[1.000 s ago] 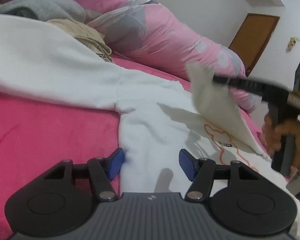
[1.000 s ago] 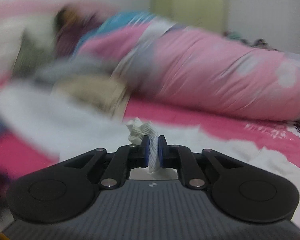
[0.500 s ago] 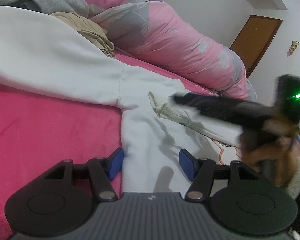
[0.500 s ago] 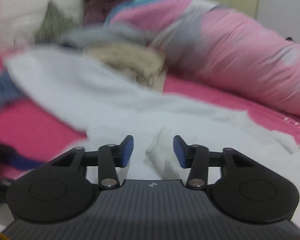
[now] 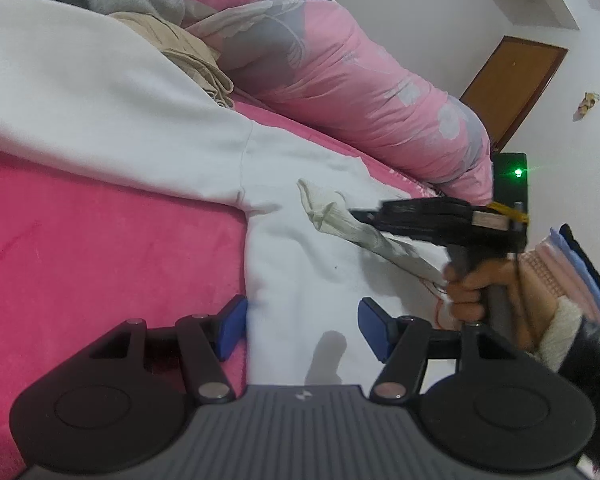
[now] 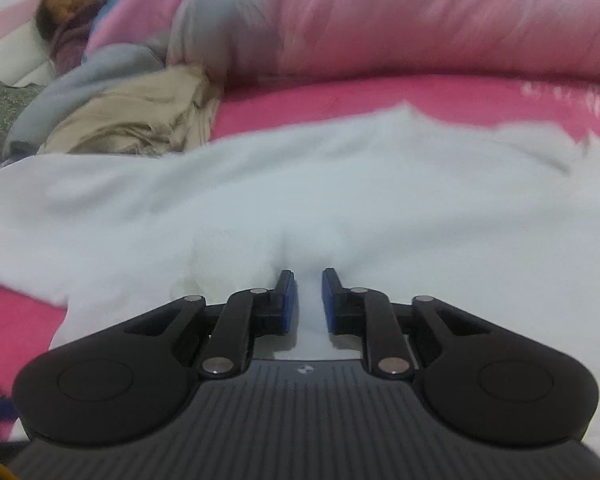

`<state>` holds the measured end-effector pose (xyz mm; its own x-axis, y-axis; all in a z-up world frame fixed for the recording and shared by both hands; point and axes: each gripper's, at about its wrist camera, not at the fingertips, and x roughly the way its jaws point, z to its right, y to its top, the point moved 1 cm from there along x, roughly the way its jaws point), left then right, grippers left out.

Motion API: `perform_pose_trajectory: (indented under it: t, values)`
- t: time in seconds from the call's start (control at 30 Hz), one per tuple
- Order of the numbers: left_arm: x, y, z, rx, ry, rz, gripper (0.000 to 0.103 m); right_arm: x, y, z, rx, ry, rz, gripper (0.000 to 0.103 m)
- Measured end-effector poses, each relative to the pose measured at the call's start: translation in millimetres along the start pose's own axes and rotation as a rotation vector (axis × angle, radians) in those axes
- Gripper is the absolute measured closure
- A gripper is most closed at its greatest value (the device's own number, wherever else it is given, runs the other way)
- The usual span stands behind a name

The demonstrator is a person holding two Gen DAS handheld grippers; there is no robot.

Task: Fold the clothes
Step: 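Smooth the laid sleeve with the open right gripper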

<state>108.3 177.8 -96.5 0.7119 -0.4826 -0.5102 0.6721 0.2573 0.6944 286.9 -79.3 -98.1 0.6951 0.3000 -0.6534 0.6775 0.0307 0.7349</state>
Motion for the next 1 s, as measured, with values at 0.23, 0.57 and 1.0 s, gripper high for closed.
perform_pose_trajectory:
  t: [0.23,0.57,1.0]
  values:
    - [1,1,0,-0.007,-0.005,0.002,0.04,-49,-4,5,0.007,0.069,0.139,0.094]
    - [3,1,1,0.001,-0.005,0.0,0.038,-125,0,185,0.262,-0.381,0.21,0.093]
    - [5,0,1,0.003,-0.017,0.005,0.036,-68,29,296,0.49,-0.376,0.129,0.094]
